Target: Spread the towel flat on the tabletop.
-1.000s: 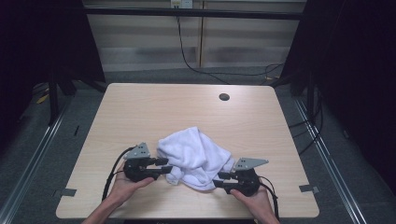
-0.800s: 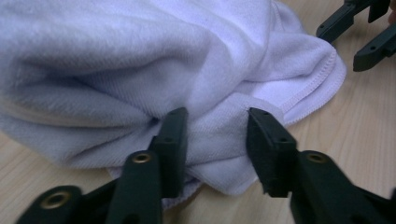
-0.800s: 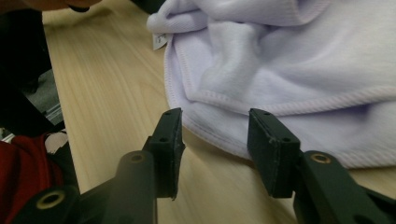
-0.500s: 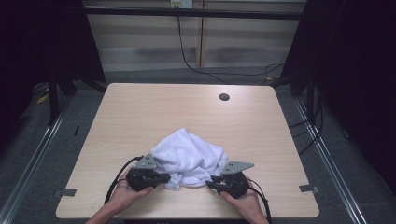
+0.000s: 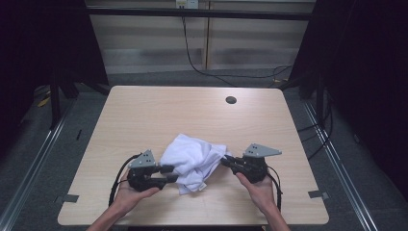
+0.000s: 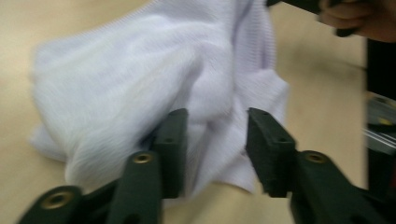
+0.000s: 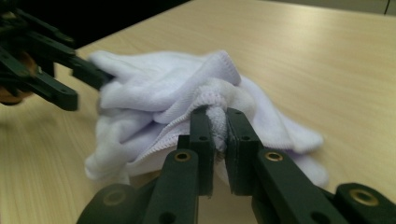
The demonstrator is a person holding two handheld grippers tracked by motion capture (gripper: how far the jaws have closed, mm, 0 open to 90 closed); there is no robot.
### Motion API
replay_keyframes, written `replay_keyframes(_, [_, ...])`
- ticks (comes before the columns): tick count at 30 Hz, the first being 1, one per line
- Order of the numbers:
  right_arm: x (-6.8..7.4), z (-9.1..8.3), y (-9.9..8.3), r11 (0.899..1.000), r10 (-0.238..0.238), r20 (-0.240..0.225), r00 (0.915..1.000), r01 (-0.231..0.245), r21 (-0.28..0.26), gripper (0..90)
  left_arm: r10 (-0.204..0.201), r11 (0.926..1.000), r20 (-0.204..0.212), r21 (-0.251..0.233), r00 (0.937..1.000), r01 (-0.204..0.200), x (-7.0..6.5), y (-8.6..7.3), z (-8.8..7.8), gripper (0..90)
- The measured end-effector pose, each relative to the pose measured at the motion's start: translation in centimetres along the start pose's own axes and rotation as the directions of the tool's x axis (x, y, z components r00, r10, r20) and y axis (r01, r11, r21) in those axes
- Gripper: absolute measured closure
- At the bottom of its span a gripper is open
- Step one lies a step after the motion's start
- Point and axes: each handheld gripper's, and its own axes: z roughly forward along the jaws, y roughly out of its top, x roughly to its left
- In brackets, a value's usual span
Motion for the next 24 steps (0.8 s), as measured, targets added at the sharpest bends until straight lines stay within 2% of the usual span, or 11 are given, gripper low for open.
replay_keyframes(3, [0.0,0.7,1.2,1.0,-0.006,-0.014,0.9999,0.006,-0.022,82.9,-0.004,0.9984,-0.054,-0.056,0.9985,0.001,0.9,1.0,-0.2,45.0])
replay_keyframes(5, [-0.2,1.6,1.9,1.0,-0.012,-0.025,0.9996,0.012,-0.021,82.9,-0.024,0.9953,-0.048,-0.095,0.9985,0.02,1.8,1.9,-0.1,41.5])
replay_keyframes(8, [-0.3,2.1,2.2,0.999,0.002,-0.047,0.9989,-0.004,-0.036,82.9,-0.011,0.9987,-0.042,-0.051,0.9991,0.009,2.5,1.8,1.1,39.2])
replay_keyframes(11, [-0.1,2.4,2.3,0.999,0.0,-0.061,0.9982,-0.002,-0.033,83.0,-0.014,0.9994,-0.06,-0.032,0.9981,0.012,3.1,1.4,2.4,38.8])
replay_keyframes(12, [0.0,2.5,2.3,0.999,-0.003,-0.065,0.9979,0.0,-0.032,82.9,0.003,0.9999,-0.075,-0.017,0.9972,-0.004,3.1,1.4,2.7,39.5])
replay_keyframes(13, [0.1,2.5,2.3,1.0,-0.005,-0.071,0.9975,0.003,-0.028,82.9,0.016,0.9999,-0.082,-0.005,0.9965,-0.016,2.9,1.5,2.9,43.5])
replay_keyframes(15, [0.2,2.6,2.4,1.0,-0.007,-0.074,0.9972,0.006,-0.025,82.9,0.026,0.9996,-0.08,0.011,0.9964,-0.025,2.9,1.5,3.1,64.8])
replay_keyframes(17, [0.1,2.4,2.5,1.0,-0.008,-0.071,0.9975,0.006,-0.03,82.9,0.011,0.9999,-0.041,-0.004,0.9991,-0.011,3.1,1.3,2.8,82.7])
replay_keyframes(19, [-0.1,2.0,2.7,0.999,-0.009,-0.064,0.9979,0.006,-0.037,82.9,-0.002,0.9997,-0.039,-0.024,0.9992,0.001,3.2,1.4,2.0,86.6])
replay_keyframes(21, [-0.4,1.4,3.1,0.999,-0.014,-0.044,0.9989,0.012,-0.042,82.9,-0.035,0.9966,-0.025,-0.076,0.9991,0.033,3.5,1.6,0.6,87.3])
replay_keyframes(24, [-1.1,0.2,4.0,0.997,-0.006,-0.008,0.9999,0.005,-0.073,83.1,-0.106,0.979,0.003,-0.175,0.9944,0.104,4.3,1.8,-1.9,87.6])
